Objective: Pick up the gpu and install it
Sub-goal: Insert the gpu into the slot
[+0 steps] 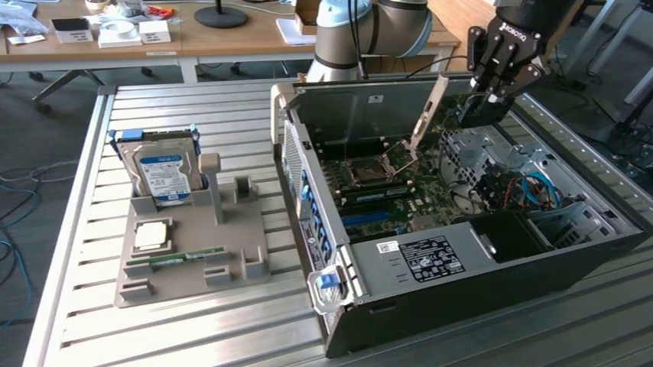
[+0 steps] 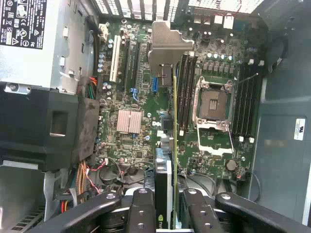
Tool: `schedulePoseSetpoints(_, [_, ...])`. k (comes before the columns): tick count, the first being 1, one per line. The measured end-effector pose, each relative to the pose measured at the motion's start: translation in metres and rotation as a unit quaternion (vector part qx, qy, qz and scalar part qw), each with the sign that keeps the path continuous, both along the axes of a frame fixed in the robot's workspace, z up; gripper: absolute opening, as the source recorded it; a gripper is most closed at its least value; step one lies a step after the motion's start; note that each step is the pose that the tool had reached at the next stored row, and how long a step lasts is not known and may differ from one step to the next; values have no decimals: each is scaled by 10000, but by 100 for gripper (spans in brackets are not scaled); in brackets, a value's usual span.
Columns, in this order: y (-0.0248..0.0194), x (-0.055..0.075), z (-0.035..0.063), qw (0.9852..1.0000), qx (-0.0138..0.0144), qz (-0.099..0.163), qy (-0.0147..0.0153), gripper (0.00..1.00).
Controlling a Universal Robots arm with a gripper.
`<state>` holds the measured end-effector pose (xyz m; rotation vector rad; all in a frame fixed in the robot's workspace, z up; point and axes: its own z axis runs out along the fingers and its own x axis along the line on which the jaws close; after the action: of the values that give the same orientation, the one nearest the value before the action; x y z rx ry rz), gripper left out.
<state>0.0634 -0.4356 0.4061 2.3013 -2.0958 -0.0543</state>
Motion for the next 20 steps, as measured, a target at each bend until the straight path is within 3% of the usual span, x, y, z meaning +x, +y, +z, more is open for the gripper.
schedulePoseSetpoints(20, [0,-12,-2,10000,6,0,0,27])
